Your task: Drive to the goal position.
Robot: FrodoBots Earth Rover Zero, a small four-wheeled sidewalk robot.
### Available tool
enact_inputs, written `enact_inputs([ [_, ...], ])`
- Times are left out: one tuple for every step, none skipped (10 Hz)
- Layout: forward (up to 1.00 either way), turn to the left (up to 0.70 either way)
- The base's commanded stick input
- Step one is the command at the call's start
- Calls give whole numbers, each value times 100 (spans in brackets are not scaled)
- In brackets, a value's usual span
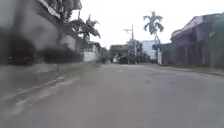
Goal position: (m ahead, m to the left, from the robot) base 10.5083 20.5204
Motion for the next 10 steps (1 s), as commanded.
enact_inputs([
  [100, 0],
  [100, 0],
  [100, 0],
  [100, 0],
  [100, 0],
  [89, 0],
  [81, -9],
  [96, -29],
  [100, -40],
  [100, -40],
])
